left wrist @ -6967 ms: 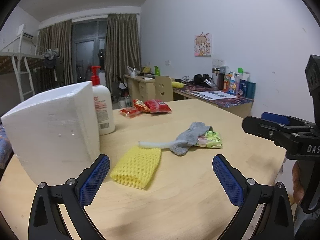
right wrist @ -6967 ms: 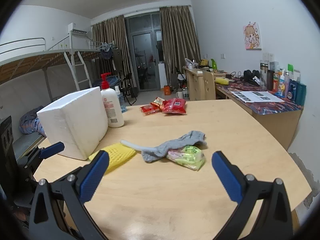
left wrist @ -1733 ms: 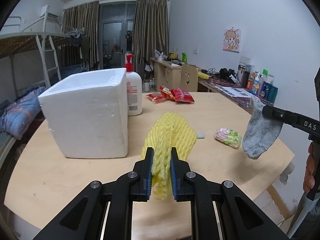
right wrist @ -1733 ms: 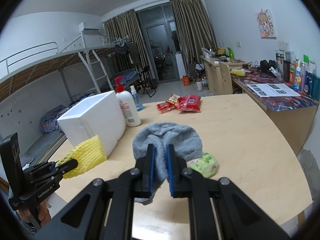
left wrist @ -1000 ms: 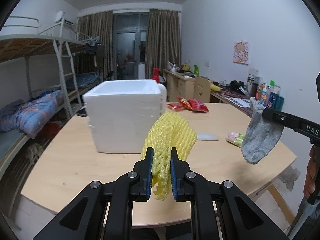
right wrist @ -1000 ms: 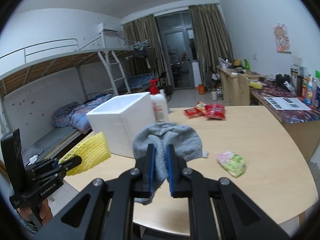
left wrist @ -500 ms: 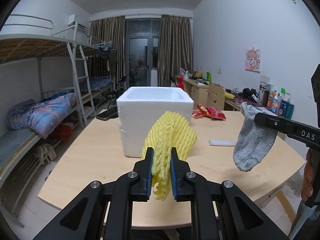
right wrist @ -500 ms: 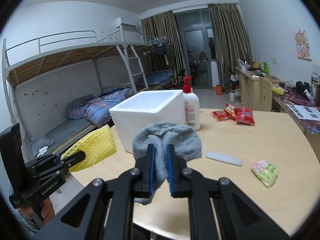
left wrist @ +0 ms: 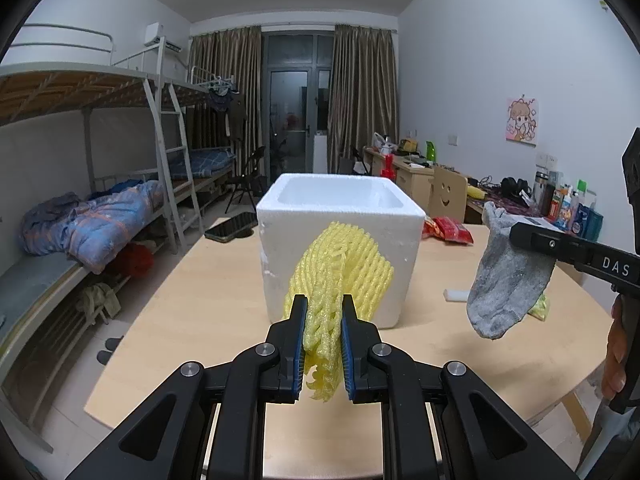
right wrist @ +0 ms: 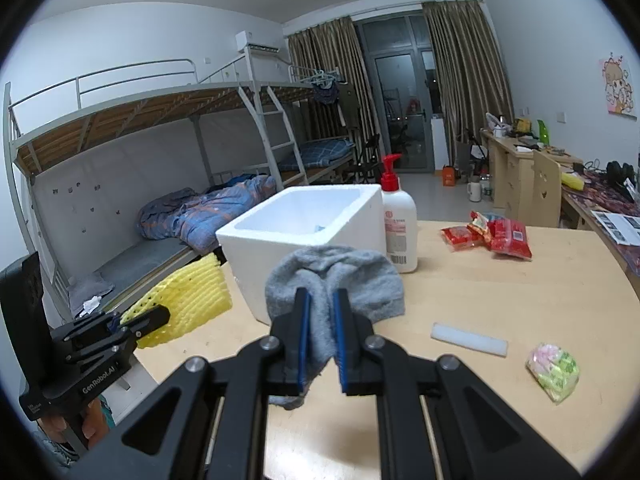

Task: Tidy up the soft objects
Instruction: 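Carry the net with the left tool over the foam box while the right tool carries the sock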

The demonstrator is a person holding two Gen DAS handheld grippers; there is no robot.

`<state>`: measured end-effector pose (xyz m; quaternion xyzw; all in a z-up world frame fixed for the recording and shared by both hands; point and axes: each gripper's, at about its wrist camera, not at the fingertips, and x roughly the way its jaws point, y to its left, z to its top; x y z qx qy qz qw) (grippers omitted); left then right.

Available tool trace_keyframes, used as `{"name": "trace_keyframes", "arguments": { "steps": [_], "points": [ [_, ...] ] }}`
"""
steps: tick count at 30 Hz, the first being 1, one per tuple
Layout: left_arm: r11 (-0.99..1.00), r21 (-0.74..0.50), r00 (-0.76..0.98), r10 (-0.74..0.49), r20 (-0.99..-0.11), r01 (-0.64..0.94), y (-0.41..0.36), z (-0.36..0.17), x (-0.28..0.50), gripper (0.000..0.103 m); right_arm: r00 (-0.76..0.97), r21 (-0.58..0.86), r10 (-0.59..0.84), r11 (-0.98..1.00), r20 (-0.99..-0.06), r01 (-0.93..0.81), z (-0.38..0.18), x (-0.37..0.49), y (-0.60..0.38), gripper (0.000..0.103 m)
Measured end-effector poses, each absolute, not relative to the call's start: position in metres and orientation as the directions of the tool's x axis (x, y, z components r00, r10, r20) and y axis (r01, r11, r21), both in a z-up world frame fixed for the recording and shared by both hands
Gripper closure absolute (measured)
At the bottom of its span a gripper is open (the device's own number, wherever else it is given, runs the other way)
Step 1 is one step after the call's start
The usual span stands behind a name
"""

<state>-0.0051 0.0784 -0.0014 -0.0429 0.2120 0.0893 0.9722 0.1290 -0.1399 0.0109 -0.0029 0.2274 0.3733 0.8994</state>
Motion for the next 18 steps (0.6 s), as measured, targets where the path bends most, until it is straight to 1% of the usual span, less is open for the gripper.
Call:
{"name": "trace_keyframes", "arguments": {
  "steps": [18],
  "points": [
    [0.978,-0.043,0.898,0.168,-0.407,-0.203,0.099,0.029,0.028,0.087,0.587,0.154,0.699,0.686,-0.408,-0.711,0.038,0.158,-0.111,0.089]
  ]
}}
